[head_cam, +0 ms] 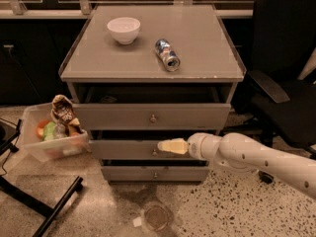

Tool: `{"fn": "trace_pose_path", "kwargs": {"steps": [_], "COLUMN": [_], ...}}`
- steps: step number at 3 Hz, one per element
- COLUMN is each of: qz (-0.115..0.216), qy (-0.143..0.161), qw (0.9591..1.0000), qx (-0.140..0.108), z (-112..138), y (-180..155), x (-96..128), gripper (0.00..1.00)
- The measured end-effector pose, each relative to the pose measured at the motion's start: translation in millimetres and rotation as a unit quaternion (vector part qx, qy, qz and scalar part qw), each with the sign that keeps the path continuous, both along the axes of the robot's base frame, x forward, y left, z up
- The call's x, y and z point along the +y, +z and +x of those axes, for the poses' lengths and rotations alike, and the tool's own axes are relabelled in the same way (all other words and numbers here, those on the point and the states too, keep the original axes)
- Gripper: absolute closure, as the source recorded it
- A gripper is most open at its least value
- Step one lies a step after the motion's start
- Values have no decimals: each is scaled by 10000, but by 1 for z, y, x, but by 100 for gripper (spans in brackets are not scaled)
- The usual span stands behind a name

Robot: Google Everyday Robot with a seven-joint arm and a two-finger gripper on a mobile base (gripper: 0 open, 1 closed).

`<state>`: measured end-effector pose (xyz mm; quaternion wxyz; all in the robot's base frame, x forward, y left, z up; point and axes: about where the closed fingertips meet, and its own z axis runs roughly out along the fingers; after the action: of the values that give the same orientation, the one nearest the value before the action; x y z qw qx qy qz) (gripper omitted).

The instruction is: Open middle drawer

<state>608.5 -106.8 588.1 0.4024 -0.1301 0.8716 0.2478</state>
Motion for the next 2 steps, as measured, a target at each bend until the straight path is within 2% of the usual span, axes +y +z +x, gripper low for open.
{"fn": "trace_pose_path", "kwargs": {"steps": [1,2], "qz": [-132,-372], "qy": [-345,-710], "qw": [9993,9968], "qx": [16,73], "z": [28,56], "y": [-32,-61], "x": [-14,-27], "gripper": [18,42]}}
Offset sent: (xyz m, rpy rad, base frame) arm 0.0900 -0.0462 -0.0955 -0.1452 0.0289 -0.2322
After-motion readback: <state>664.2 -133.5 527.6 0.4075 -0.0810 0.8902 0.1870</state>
